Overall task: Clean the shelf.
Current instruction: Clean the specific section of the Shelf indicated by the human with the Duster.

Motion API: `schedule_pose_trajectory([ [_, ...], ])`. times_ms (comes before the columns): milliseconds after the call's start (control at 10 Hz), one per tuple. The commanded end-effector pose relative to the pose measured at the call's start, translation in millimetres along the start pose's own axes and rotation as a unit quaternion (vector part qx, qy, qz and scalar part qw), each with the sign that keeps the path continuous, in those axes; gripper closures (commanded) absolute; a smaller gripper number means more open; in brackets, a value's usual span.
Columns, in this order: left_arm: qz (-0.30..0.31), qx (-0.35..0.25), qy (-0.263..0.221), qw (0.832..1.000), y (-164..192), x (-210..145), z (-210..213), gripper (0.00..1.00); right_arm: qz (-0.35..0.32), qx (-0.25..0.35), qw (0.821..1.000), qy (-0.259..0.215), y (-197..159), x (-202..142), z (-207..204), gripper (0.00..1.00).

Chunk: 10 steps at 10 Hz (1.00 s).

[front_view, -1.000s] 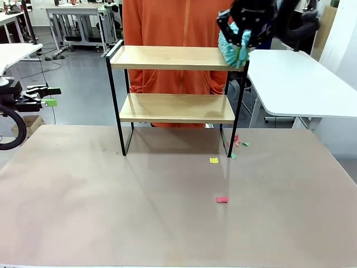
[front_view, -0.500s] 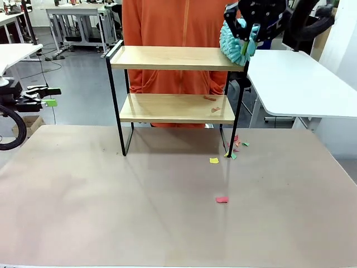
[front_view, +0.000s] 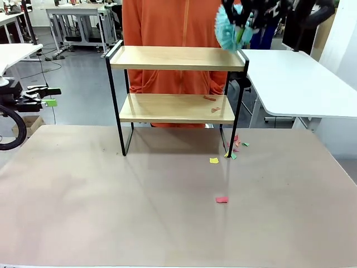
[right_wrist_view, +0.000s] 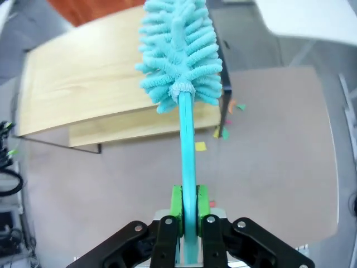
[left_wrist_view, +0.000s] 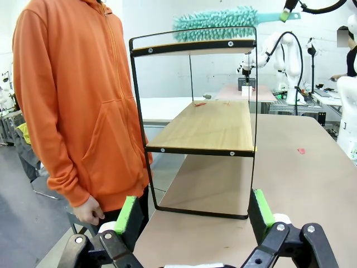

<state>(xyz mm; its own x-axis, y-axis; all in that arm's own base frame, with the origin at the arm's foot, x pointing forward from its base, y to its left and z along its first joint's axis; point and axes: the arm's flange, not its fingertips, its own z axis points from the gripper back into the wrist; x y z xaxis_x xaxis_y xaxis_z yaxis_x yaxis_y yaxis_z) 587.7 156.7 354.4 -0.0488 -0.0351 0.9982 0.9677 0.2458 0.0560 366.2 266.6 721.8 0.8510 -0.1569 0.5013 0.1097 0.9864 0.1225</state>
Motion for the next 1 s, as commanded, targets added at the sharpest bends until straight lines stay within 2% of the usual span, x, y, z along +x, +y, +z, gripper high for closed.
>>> schedule_pose_trajectory([
  [0, -0.006, 0.004, 0.000, 1.000, -2, 3, -1, 0.00, 0.080, 0.088, 0.993, 0.004, -32, -9, 9, 0.87],
  [300, -0.006, 0.004, 0.000, 1.000, -2, 3, -1, 0.00, 0.214, 0.181, 0.957, 0.072, -37, -30, 18, 0.87],
  [400, -0.006, 0.004, 0.000, 1.000, -2, 3, -1, 0.00, 0.261, 0.188, 0.941, 0.102, -37, -42, 17, 0.87],
  [600, -0.006, 0.004, 0.000, 1.000, -2, 3, -1, 0.00, 0.371, 0.191, 0.897, 0.147, -42, -76, 10, 0.87],
  [900, -0.006, 0.004, 0.000, 1.000, -2, 3, -1, 0.00, 0.463, 0.137, 0.853, 0.200, -65, -121, -16, 0.87],
])
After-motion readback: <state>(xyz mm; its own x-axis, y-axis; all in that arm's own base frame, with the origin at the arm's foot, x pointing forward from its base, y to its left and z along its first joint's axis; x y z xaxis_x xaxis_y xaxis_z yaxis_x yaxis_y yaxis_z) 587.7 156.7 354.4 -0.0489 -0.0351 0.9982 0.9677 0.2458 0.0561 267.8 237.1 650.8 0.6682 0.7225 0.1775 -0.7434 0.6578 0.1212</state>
